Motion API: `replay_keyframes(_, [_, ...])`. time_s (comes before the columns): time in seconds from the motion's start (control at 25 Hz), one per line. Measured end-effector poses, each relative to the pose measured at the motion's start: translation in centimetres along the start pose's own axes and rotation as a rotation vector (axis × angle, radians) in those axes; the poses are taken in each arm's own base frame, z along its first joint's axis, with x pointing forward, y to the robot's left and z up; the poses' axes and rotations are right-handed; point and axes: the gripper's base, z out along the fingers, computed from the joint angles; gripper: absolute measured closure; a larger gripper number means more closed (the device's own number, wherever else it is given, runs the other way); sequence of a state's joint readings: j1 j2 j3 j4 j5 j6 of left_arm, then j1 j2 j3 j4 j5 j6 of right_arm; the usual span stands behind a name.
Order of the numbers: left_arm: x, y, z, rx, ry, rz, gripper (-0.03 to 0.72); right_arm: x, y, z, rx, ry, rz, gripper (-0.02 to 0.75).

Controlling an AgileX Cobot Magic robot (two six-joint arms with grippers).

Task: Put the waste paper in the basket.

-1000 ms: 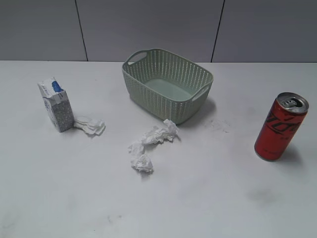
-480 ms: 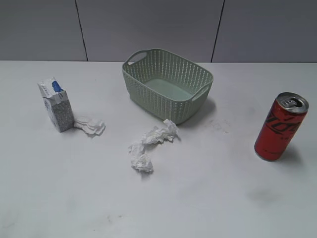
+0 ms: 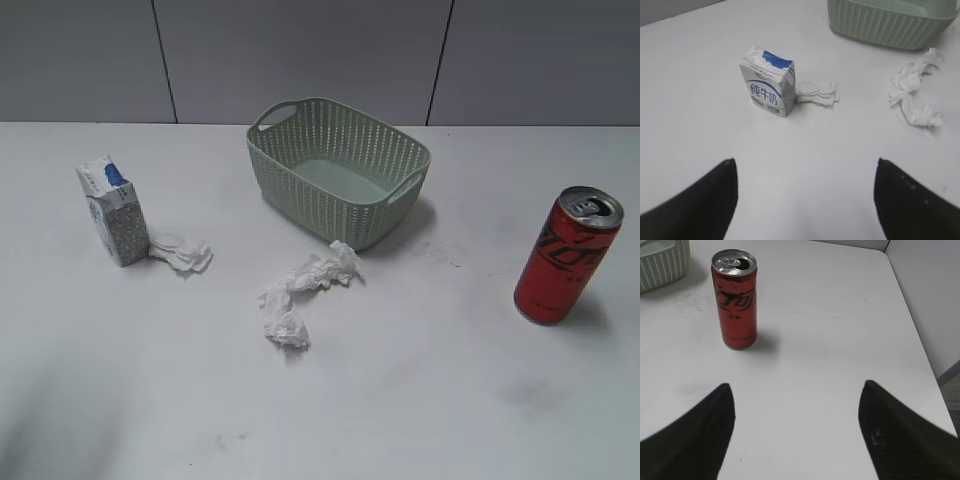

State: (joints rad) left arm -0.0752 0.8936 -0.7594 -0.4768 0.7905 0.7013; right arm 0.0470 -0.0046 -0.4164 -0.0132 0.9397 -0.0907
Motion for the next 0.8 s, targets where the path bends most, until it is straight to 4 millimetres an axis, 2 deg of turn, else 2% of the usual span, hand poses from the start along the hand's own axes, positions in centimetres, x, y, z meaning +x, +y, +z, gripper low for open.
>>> replay_keyframes(0.12, [-2.2, 0.5, 1.7, 0.066, 0.056, 0.058, 0.072, 0.0, 0.0, 0.0, 0.0, 0.0, 0.0, 0.154])
replay_keyframes(0.24, [-4.5, 0.1, 3.6, 0.127, 0.097, 0.14, 0.083, 0.0, 0.0, 0.0, 0.0, 0.0, 0.0, 0.154])
replay_keyframes(0.44, [-7.5, -2.3, 7.4, 0.219, 0.173, 0.289, 0.093, 0.0, 0.0, 0.0, 0.0, 0.0, 0.0, 0.154])
replay_keyframes(0.6, [-8.3, -4.9, 11.0, 0.282, 0.257, 0.313, 0.093, 0.0, 0.0, 0.0, 0.0, 0.0, 0.0, 0.154])
replay_keyframes(0.8, [-6.9, -9.1, 15.7, 0.349, 0.394, 0.334, 0.095, 0.0, 0.0, 0.0, 0.0, 0.0, 0.0, 0.154])
